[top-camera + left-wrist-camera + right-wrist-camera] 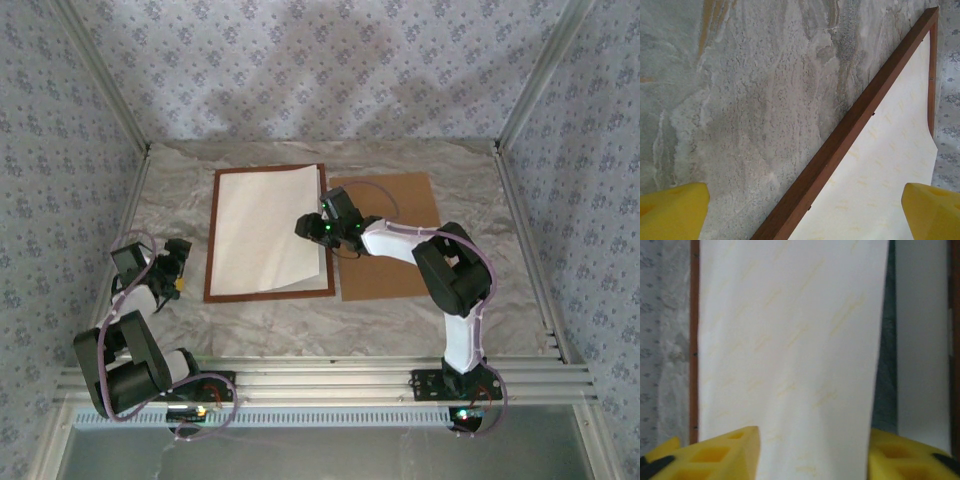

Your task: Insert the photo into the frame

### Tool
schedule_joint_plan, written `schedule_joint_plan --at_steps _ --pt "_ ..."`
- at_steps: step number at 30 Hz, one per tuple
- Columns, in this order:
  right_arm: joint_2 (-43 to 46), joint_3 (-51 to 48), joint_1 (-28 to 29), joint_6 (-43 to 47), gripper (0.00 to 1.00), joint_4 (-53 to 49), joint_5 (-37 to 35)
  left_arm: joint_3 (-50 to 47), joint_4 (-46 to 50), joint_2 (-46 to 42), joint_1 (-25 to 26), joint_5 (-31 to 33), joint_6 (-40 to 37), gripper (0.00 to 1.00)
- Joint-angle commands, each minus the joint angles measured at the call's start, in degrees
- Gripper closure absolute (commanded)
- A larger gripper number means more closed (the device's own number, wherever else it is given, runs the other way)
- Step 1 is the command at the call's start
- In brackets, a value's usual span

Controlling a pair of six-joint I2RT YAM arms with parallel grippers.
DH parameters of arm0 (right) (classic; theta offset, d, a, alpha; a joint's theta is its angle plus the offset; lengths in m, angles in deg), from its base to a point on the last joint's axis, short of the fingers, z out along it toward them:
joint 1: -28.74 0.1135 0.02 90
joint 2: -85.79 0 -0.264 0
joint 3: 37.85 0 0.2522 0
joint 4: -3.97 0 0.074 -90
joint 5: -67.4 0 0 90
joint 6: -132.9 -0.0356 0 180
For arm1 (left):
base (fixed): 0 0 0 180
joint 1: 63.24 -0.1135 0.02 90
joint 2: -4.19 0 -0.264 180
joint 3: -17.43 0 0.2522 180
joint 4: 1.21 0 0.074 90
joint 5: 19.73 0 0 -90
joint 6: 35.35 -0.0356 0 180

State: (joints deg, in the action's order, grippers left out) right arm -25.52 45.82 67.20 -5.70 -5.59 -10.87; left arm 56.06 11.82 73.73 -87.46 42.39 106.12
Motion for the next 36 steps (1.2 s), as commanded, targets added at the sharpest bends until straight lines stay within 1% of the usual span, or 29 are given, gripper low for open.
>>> schedule_joint_plan --at_steps 1,4,8,16,20,23,27,30,33,36 --pt "1.09 2.64 0.41 3.25 0.4 -7.23 -3.31 1.42 -0.86 0.33 0.45 -1.14 -1.05 0.02" --pt "1.33 3.85 0.41 5.5 0.33 -11.05 -5.62 1.49 -0.7 0.25 0.41 -1.09 -1.08 0.02" --pt "2.37 4.93 0.42 8.34 0.27 -15.35 -9.75 1.46 -0.5 -0.01 0.41 -1.02 -1.19 0.01" --pt "6.9 3.96 -0.95 13.58 0.25 -23.54 -16.72 1.88 -0.56 -0.1 0.46 -1.81 -1.65 0.01" --pt "10.11 1.35 -3.03 16.85 0.25 -26.14 -19.56 2.66 -0.14 -1.35 2.62 -1.81 -3.09 0.01" --pt "12.82 -1.08 -5.73 19.01 0.24 -28.11 -21.47 4.66 3.19 -3.28 6.39 0.48 -5.93 0.01" --pt "17.16 -7.24 -10.84 21.05 0.24 -29.58 -22.3 7.98 8.25 -6.19 13.93 5.46 -9.67 0.01" --pt "20.6 -11.18 -14.94 21.68 0.24 -29.22 -21.45 10.44 10.37 -7.06 19.95 9.28 -11.44 0.01" --pt "23.62 -14.35 -18.38 21.85 0.24 -28.39 -20.41 13.03 10.09 -5.3 25.88 11.62 -12.07 0.01" --pt "26.22 -16.8 -21.54 21.89 0.24 -27.61 -19.21 16.38 8.24 -0.67 31.79 13.4 -12.22 0.01"
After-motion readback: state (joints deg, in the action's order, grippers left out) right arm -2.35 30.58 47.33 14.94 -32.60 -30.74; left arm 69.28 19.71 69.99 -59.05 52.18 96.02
